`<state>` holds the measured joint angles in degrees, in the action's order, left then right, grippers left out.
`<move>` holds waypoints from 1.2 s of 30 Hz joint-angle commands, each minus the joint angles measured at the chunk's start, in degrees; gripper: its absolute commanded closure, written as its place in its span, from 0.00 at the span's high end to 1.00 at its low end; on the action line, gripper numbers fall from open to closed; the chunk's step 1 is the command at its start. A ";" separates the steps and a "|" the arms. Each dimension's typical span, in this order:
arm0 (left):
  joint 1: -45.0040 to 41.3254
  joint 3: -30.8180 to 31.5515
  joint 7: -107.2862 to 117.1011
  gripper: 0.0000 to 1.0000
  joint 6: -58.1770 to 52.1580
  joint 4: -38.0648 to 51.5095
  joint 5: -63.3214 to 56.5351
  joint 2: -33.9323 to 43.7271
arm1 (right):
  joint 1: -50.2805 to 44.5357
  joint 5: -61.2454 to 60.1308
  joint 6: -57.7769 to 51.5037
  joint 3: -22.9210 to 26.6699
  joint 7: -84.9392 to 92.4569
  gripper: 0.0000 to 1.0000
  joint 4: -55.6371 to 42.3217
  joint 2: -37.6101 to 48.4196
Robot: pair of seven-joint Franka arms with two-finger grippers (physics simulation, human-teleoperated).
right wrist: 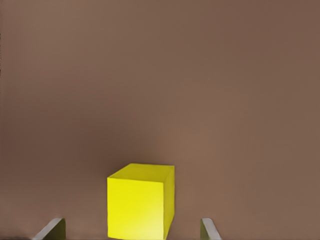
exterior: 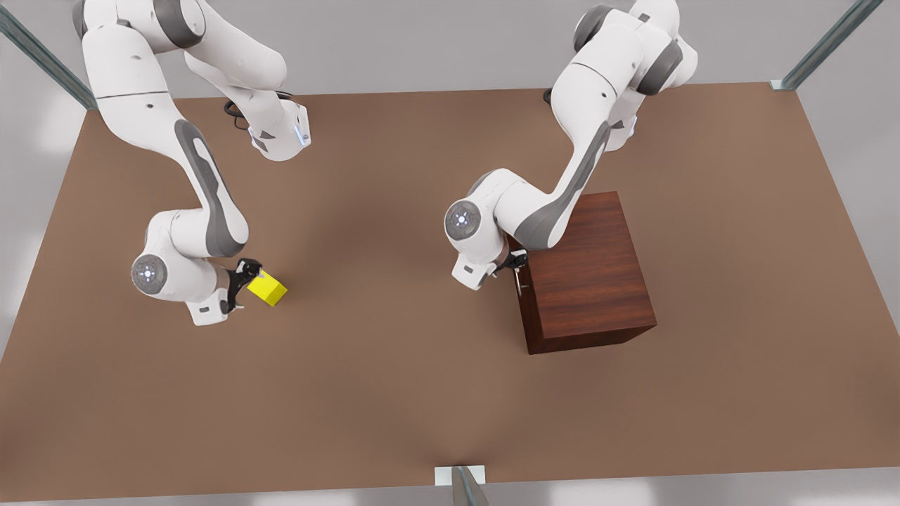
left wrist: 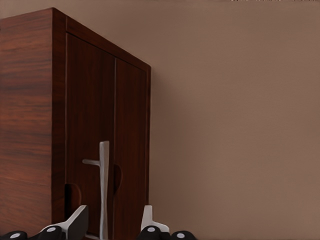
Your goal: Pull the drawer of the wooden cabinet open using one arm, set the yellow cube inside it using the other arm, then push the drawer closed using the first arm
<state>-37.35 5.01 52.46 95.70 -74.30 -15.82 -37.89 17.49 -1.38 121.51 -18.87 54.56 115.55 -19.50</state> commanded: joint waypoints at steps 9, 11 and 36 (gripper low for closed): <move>1.14 -0.09 8.10 0.62 0.28 0.03 -0.27 -0.43 | 0.00 0.23 3.12 0.15 -1.82 1.00 4.51 -0.62; 1.14 -0.09 8.10 0.62 0.36 0.03 -0.36 -0.95 | 0.00 0.32 5.48 0.15 -3.32 1.00 6.00 -0.62; -2.11 1.84 17.50 0.60 7.57 6.18 0.52 -6.49 | 0.79 2.34 11.47 0.41 -13.07 1.00 7.59 -5.54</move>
<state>-39.42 6.81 62.32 101.82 -68.31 -15.59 -44.29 18.14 0.53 131.20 -18.44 46.24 123.16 -24.85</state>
